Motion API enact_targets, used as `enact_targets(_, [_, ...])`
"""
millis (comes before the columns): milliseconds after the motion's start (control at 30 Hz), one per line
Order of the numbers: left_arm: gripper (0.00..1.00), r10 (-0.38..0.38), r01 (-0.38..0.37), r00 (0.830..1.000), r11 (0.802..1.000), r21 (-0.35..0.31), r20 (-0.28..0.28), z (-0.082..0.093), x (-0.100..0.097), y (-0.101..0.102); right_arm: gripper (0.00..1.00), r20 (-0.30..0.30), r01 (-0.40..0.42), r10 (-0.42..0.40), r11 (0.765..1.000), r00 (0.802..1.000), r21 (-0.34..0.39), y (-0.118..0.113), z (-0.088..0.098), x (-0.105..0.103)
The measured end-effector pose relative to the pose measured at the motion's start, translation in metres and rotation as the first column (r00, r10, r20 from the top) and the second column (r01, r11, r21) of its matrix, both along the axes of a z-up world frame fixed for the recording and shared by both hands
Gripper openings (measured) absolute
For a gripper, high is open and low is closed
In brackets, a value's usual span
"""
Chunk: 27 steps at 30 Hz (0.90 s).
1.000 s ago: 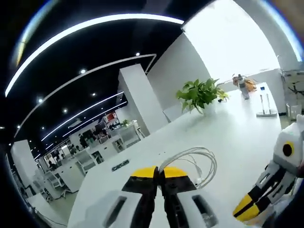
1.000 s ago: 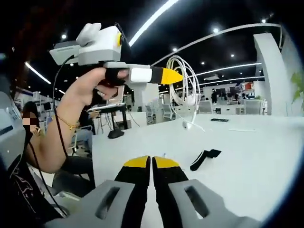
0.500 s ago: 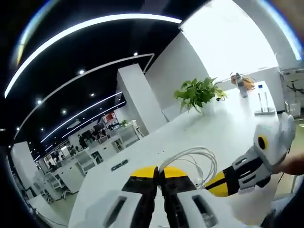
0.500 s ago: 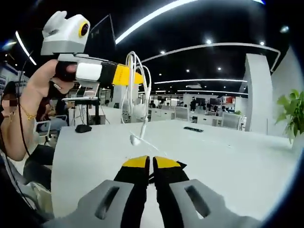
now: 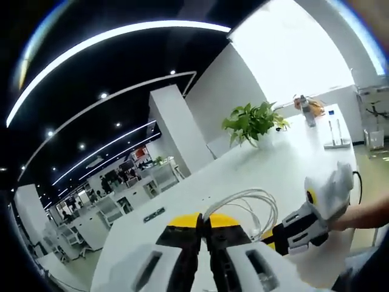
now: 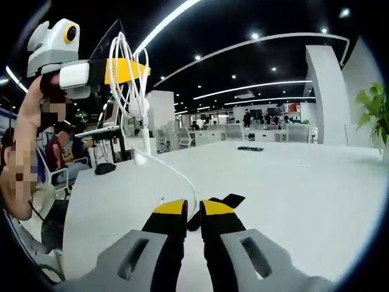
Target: Peel open the Velcro strap on the desktop, arrange the wired earphones neatly onto it, and close the Velcro strap to secure them.
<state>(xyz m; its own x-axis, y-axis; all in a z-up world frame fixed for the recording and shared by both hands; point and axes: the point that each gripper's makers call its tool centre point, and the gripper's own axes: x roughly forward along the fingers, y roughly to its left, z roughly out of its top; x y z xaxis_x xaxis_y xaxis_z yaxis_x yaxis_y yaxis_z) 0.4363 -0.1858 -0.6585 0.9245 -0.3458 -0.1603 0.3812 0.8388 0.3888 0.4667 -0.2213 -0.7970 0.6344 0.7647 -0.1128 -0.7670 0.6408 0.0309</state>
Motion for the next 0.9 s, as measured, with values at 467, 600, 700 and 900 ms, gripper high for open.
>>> enact_targets(467, [0.07,-0.006,0.006,1.0,1.0,0.012,0.016,0.003,-0.007,-0.005,0.1,-0.037,-0.02,0.021,0.999,0.999,0.03,0.007,-0.004,-0.001])
enact_targets(600, [0.07,0.005,-0.005,1.0,1.0,0.011,0.012,0.002,-0.003,-0.001,0.05,-0.028,-0.023,0.023,0.999,0.999,0.025,0.007,-0.005,-0.003])
enact_targets(700, [0.07,0.008,-0.008,1.0,1.0,0.004,0.004,0.0,0.0,0.001,0.05,-0.017,-0.026,0.026,0.999,1.0,0.037,0.005,-0.001,-0.008])
enact_targets(900, [0.07,0.033,-0.034,0.998,0.999,-0.007,-0.053,-0.02,0.009,0.011,0.05,0.123,0.026,-0.028,1.0,0.992,0.016,-0.019,0.026,-0.025])
